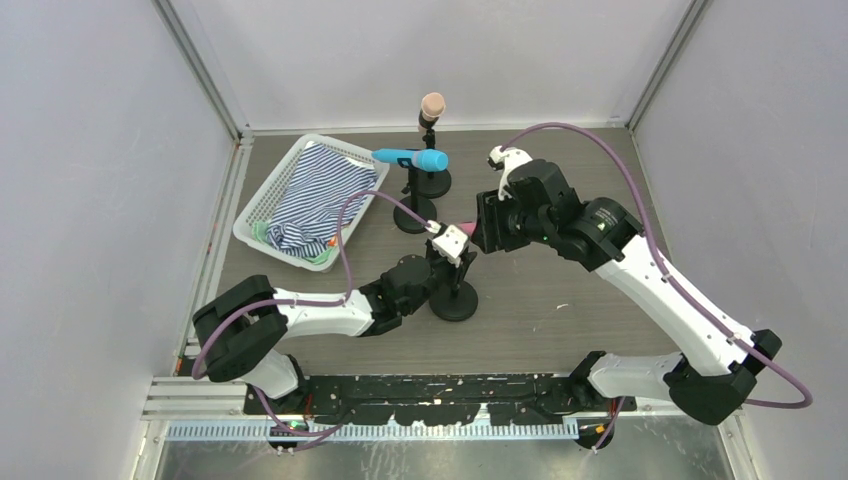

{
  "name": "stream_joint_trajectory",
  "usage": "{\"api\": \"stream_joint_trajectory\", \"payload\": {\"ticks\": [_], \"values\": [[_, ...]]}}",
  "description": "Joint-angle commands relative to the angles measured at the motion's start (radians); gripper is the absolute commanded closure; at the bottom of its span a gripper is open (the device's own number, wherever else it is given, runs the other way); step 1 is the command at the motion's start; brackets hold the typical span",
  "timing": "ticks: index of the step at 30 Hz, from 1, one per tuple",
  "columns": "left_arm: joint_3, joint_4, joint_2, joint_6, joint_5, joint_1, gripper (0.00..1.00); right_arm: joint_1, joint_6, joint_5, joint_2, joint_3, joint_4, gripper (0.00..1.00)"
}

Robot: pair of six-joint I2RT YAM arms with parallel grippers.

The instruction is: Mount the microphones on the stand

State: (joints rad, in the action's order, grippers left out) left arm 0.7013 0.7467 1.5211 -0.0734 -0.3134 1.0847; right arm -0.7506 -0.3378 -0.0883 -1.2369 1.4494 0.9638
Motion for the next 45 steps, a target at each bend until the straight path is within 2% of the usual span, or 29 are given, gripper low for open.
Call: {"api": "stream_joint_trajectory", "payload": {"ticks": [1,21,22,23,25,27,29,31,35,40,45], "values": [[0.002,0.046,0.004,0.102,0.121,0.061,1.00,-0.002,0.028,0.026,-0.132,-0.072,0.004,0.99],[-0.034,0.101,0.001,0.079,0.093,0.065,1.00,0.000,0.048,0.016,-0.205,-0.108,-0.058,0.99],[-0.035,0.100,0.001,0.067,0.078,0.065,1.00,0.001,0.049,0.016,-0.196,-0.106,-0.060,0.96],[-0.042,0.099,0.001,0.050,0.060,0.065,1.00,0.001,0.049,0.012,-0.175,-0.101,-0.064,0.87],[-0.050,0.097,-0.001,0.035,0.026,0.063,0.96,0.000,0.048,0.008,-0.136,-0.093,-0.078,0.57],[-0.069,0.098,-0.004,0.025,0.003,0.064,0.95,0.000,0.046,0.008,-0.064,-0.084,-0.103,0.39],[-0.085,0.102,-0.005,0.018,-0.015,0.064,0.95,-0.001,0.040,0.015,0.002,-0.069,-0.126,0.27],[-0.099,0.110,-0.006,0.014,-0.033,0.064,0.95,-0.001,0.033,0.028,0.065,-0.050,-0.143,0.22],[-0.131,0.135,-0.003,0.012,-0.083,0.064,0.98,0.000,0.011,0.045,0.197,-0.045,-0.227,0.18],[-0.180,0.216,0.012,0.067,-0.215,0.054,1.00,0.000,-0.003,0.036,0.373,-0.166,-0.396,0.16],[-0.216,0.325,0.033,0.140,-0.260,-0.029,1.00,-0.001,0.040,0.025,0.455,-0.245,-0.425,0.16]]}}
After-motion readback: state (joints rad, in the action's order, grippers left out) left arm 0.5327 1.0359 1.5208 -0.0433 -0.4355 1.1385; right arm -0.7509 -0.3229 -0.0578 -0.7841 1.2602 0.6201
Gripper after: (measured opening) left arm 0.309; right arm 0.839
